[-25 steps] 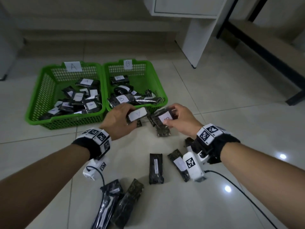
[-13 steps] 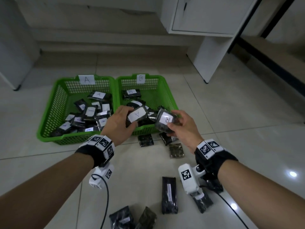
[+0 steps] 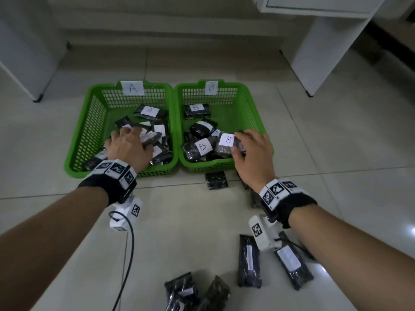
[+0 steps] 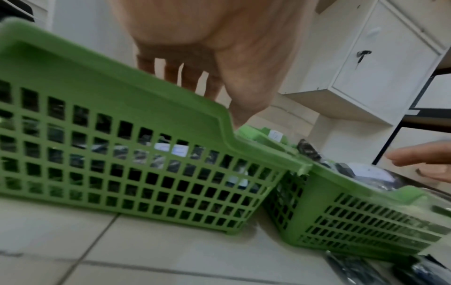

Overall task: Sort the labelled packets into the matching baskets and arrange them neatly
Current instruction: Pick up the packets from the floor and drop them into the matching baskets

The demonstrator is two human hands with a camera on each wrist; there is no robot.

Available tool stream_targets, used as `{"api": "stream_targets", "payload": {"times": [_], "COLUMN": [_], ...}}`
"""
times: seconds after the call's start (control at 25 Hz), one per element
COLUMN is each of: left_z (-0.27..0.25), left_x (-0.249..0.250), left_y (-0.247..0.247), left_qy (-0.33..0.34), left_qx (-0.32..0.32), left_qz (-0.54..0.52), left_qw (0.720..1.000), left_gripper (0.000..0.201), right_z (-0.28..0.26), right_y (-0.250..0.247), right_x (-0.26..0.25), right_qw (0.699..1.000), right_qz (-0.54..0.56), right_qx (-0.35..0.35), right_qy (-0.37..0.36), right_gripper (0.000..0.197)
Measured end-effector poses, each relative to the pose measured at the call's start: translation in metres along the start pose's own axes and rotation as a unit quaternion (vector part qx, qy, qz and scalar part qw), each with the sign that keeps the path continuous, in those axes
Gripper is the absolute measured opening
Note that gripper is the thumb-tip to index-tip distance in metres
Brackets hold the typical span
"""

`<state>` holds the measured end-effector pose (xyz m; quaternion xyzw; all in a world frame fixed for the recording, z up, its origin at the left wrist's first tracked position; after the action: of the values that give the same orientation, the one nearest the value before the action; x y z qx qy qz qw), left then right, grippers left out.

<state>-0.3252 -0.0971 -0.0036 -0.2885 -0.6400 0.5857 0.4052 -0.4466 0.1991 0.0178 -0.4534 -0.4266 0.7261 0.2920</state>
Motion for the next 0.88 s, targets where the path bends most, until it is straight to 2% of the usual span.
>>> {"api": "stream_targets", "payload": {"times": [0.04, 0.08, 0.12, 0.16, 0.24, 0.28, 0.32, 0.36, 0.44, 0.52, 0.6, 0.68, 0.76, 0.88], "left_z": [-0.004, -0.012, -0.023, -0.038, -0.073, -0.089, -0.099, -0.103, -0.096, -0.088, -0.082, -0.078, -0.076, -0.074], "left_x": [0.015, 0.036, 0.062, 0.093, 0.152, 0.175, 0.190, 0.197, 0.191, 0.181, 0.177, 0.177, 0.182, 0.187], "left_y": [-0.009, -0.019, -0.027, -0.028, -0.009, 0.009, 0.030, 0.052, 0.086, 0.098, 0.103, 0.102, 0.091, 0.065], "left_qy": [0.022, 0.074, 0.152, 0.245, 0.414, 0.469, 0.492, 0.483, 0.407, 0.361, 0.342, 0.329, 0.337, 0.334], "left_qx": [0.043, 0.099, 0.147, 0.162, 0.095, 0.041, -0.014, -0.067, -0.137, -0.148, -0.143, -0.146, -0.156, -0.167], "left_qz": [-0.011, -0.043, -0.093, -0.146, -0.181, -0.163, -0.126, -0.077, 0.018, 0.067, 0.093, 0.128, 0.160, 0.121], "left_qw": [0.999, 0.991, 0.973, 0.945, 0.887, 0.867, 0.861, 0.870, 0.903, 0.918, 0.924, 0.924, 0.915, 0.920], "left_gripper": [0.050, 0.043, 0.032, 0.020, 0.009, 0.010, 0.014, 0.020, 0.036, 0.050, 0.058, 0.054, 0.041, 0.023], "right_z": [-0.005, -0.012, -0.020, -0.028, -0.045, -0.053, -0.060, -0.065, -0.069, -0.070, -0.068, -0.065, -0.060, -0.055], "right_y": [-0.010, -0.018, -0.024, -0.026, -0.018, -0.012, -0.005, 0.001, 0.011, 0.026, 0.041, 0.050, 0.051, 0.051], "right_x": [0.010, 0.023, 0.036, 0.052, 0.081, 0.092, 0.096, 0.098, 0.088, 0.076, 0.069, 0.070, 0.073, 0.079], "right_qw": [0.999, 0.997, 0.996, 0.996, 0.997, 0.996, 0.994, 0.993, 0.990, 0.982, 0.969, 0.961, 0.966, 0.975], "right_qz": [0.019, 0.033, 0.038, 0.035, 0.012, -0.007, -0.026, -0.040, -0.055, -0.091, -0.144, -0.176, -0.165, -0.103], "right_qx": [0.034, 0.063, 0.078, 0.074, 0.013, -0.028, -0.067, -0.097, -0.130, -0.162, -0.200, -0.214, -0.201, -0.196], "right_qy": [0.009, 0.018, 0.030, 0.047, 0.080, 0.086, 0.077, 0.054, -0.003, -0.033, -0.021, -0.005, -0.004, 0.010], "right_gripper": [0.029, 0.022, 0.015, 0.013, 0.014, 0.015, 0.018, 0.023, 0.036, 0.053, 0.069, 0.073, 0.066, 0.060]}}
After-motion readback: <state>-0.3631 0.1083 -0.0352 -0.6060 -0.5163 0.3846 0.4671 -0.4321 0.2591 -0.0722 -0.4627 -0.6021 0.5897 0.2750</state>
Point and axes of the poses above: each hand's wrist, its own z-axis towards the middle knuckle, its own y-axis out of the palm, x = y × z, the point moved 7 cm from there along z, towards the middle knuckle, and after that the axes turned 8 degrees about y, right-handed, at the moved point
